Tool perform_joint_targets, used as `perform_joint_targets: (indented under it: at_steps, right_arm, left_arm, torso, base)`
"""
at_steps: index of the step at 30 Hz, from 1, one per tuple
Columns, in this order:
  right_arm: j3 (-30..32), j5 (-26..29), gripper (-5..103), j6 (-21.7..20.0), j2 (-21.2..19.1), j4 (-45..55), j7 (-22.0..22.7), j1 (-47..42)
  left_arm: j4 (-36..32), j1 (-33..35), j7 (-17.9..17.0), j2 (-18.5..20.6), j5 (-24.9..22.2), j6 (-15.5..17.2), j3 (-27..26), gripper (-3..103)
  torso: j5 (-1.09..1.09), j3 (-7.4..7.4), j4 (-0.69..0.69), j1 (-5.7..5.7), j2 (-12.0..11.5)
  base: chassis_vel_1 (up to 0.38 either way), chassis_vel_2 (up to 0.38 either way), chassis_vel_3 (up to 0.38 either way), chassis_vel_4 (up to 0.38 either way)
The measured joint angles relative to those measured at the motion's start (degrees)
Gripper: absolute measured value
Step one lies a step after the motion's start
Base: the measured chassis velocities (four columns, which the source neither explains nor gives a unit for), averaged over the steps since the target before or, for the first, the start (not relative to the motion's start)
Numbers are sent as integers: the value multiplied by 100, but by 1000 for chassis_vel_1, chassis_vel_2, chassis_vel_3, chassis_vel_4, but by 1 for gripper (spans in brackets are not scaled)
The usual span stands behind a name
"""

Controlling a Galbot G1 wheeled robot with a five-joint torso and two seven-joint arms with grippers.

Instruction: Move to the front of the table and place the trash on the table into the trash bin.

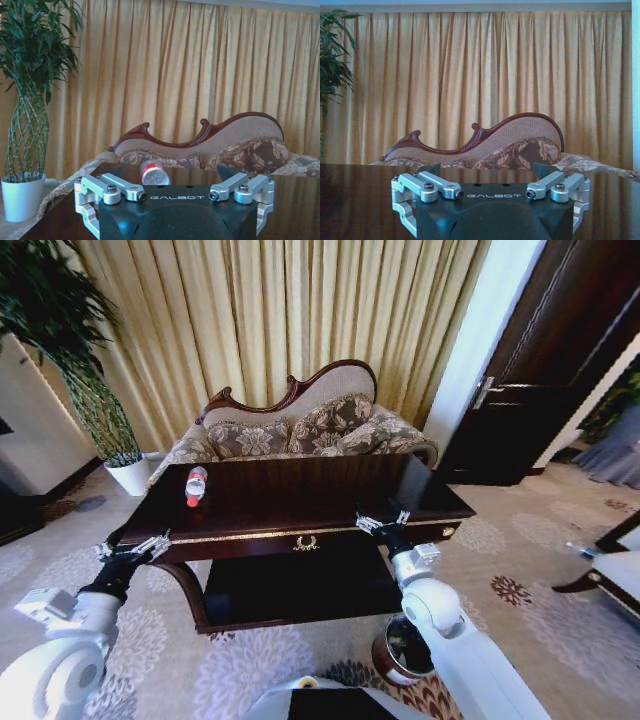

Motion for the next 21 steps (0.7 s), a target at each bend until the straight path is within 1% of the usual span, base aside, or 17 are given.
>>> perform_joint_targets:
  at_steps: [11, 14, 15, 16, 18, 19, 21]
  right_arm:
    - [-36, -49, 100, -2, 27, 16, -26, -56]
    - [-57, -62, 100, 1, 58, 4, -24, -71]
    - [-73, -63, 100, 11, 70, -20, -22, -77]
    - [-73, -63, 100, 11, 70, -20, -22, -77]
    - [-101, -61, 100, 16, 81, -47, -12, -76]
    - [-101, -61, 100, 16, 81, -47, -12, -76]
    - [-136, -60, 100, 18, 82, -83, -6, -58]
  left_arm:
    - [14, -7, 0, 7, 5, 0, 15, 100]
    - [47, -32, -64, 49, -6, -1, 63, 100]
    - [71, -95, -196, 122, -66, 46, 117, 100]
    - [71, -95, -196, 122, -66, 46, 117, 100]
    - [102, -297, -602, 367, -267, 254, 232, 100]
    - [102, -297, -602, 367, -267, 254, 232, 100]
    - [133, -653, -1365, 782, -573, 620, 413, 100]
  torso:
    - [-1, 1, 1, 3, -1]
    - [-1, 2, 0, 3, -2]
    - [0, 1, 1, 3, -2]
    - [0, 1, 1, 3, -2]
    - [0, -1, 2, -1, 0]
    - [0, -1, 2, -1, 0]
    - [-1, -1, 1, -2, 1]
  base:
    - [-155, 155, 154, -169]
    - [-84, 95, 66, -67]
    - [0, 0, 0, 0]
    - [0, 0, 0, 0]
    - [0, 0, 0, 0]
    - [0, 0, 0, 0]
    - [0, 0, 0, 0]
